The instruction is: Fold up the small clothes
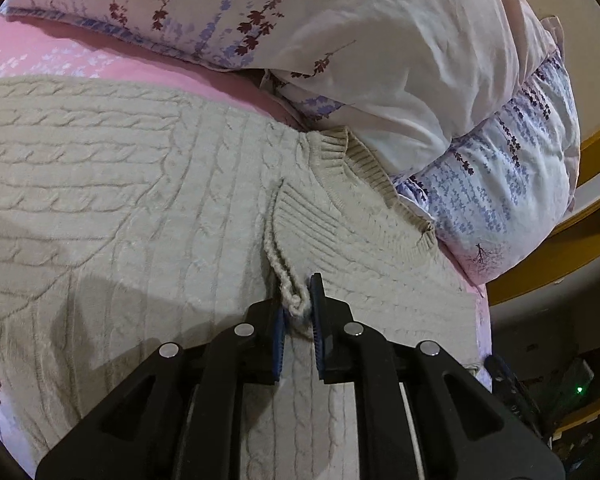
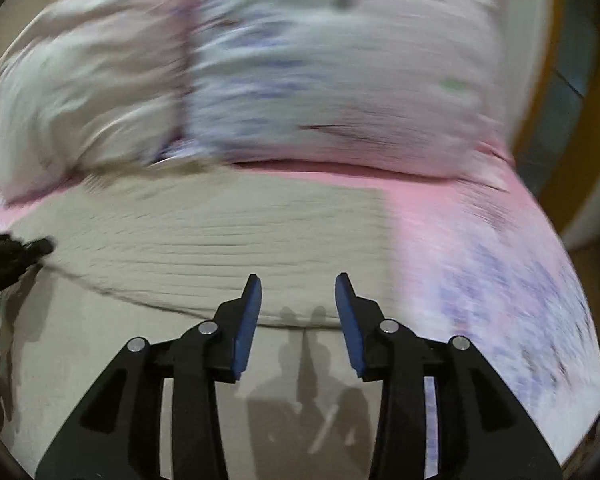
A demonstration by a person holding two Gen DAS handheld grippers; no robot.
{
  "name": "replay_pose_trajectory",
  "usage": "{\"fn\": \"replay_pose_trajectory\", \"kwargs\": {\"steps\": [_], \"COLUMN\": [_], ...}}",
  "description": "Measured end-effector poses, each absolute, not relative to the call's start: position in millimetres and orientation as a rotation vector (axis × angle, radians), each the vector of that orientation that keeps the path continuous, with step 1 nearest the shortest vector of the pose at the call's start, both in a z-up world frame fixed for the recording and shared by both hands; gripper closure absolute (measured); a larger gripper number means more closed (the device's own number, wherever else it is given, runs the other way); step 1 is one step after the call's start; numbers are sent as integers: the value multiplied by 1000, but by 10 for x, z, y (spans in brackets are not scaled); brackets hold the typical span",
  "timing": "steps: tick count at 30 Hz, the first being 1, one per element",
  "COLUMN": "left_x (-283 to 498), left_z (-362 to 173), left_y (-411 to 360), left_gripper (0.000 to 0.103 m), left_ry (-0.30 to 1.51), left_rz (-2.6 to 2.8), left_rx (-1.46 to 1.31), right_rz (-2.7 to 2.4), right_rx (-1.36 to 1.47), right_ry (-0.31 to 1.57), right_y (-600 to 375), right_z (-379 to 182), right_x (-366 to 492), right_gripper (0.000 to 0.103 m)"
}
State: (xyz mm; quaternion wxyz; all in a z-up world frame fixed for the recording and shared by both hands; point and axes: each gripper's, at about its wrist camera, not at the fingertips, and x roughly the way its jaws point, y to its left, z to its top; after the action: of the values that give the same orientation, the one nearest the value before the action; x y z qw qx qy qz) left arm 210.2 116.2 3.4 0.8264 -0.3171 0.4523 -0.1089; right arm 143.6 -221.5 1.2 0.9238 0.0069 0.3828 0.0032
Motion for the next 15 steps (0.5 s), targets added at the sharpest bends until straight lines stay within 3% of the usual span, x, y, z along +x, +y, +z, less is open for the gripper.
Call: {"fn": "replay_pose_trajectory", "kwargs": {"steps": [5, 9, 15], "left_x": [1862, 1375, 781], "left_z": [156, 383, 447], "left_y": [1347, 1897, 3199], "left_gripper": [81, 49, 48], "left_ry": [939, 855, 746], "left_rz": [-254, -175, 150], "left_rx": [-649, -598, -703], "right_rz": [164, 176, 128], "right_rx": [-93, -134, -115], "right_ry": [825, 843, 865], "right_y": [-1233, -889, -943], "right_z": [-140, -250, -328], "right_x": [1762, 1929, 2001], "right_gripper": [61, 48, 25]}}
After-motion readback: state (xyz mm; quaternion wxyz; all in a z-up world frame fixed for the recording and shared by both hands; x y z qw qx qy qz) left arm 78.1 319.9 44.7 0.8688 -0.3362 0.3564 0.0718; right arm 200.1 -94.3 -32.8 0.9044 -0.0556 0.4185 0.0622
